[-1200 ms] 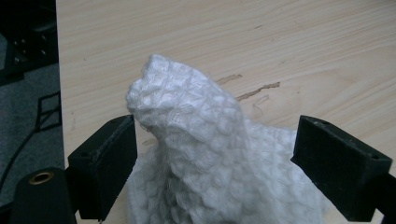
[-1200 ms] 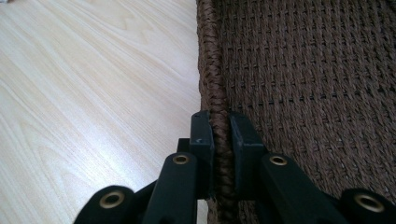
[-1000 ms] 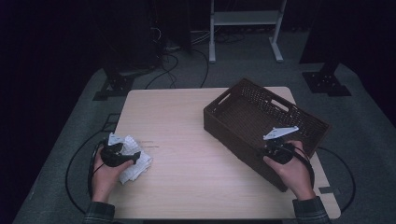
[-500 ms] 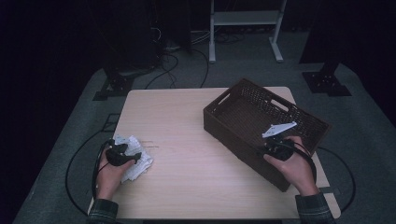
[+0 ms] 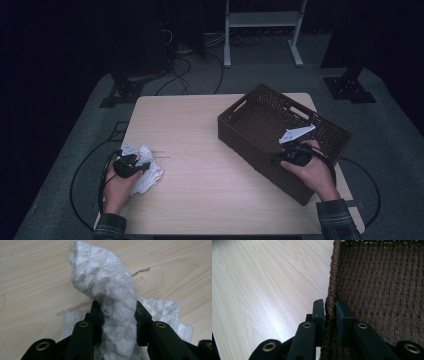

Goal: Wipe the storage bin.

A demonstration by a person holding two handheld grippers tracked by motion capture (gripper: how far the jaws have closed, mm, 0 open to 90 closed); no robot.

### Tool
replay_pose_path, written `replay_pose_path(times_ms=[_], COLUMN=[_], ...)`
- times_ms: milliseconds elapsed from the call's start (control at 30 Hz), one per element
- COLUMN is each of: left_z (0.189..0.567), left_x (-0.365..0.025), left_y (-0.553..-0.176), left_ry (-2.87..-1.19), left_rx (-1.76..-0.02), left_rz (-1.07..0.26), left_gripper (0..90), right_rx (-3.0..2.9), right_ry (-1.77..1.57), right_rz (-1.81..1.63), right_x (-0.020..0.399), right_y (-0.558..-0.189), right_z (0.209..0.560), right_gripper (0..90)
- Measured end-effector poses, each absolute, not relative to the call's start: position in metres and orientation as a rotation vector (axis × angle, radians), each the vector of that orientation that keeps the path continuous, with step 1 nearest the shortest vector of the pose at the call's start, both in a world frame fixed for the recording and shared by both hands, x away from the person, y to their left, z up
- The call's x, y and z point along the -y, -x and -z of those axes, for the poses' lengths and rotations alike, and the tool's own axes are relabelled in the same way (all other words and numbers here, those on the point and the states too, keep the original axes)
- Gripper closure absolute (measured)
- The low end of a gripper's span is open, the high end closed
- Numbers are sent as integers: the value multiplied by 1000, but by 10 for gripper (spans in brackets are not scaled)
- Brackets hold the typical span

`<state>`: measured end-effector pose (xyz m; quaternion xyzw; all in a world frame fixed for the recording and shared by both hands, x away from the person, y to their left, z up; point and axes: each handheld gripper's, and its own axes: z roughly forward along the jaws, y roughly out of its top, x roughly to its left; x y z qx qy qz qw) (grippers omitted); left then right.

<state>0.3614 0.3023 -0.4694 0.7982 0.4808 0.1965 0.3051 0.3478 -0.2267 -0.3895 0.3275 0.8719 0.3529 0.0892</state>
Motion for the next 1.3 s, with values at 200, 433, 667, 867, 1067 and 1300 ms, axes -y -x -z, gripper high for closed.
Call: replay_pose_path(times_ms=[200, 433, 667, 867, 1067, 1300], left_z=[468, 466, 463, 456, 447, 438], left_x=[-302, -302, -298, -294, -287, -274], left_y=[-359, -357, -354, -350, -345, -341], left_ry=[-2097, -2076, -2062, -2025, -2005, -1991], left_rx=[-1268, -1258, -1246, -1222, -1171, -1113], left_rz=[-502, -454, -405, -379, -364, -333], left_gripper=[726, 746, 754, 759, 760, 761], right_rx=[-2589, -2577, -2582, -2592, -2601, -2605], right_ry=[-954, -965, -947, -929, -906, -885], right_rz=[-1086, -1098, -1103, -1111, -1116, -1114], right_x=[226, 219, 211, 204, 196, 190], right_y=[-349, -345, -340, -334, -328, -322], right_z=[394, 396, 396, 397, 397, 397], right_gripper=[786, 788, 789, 789, 789, 790])
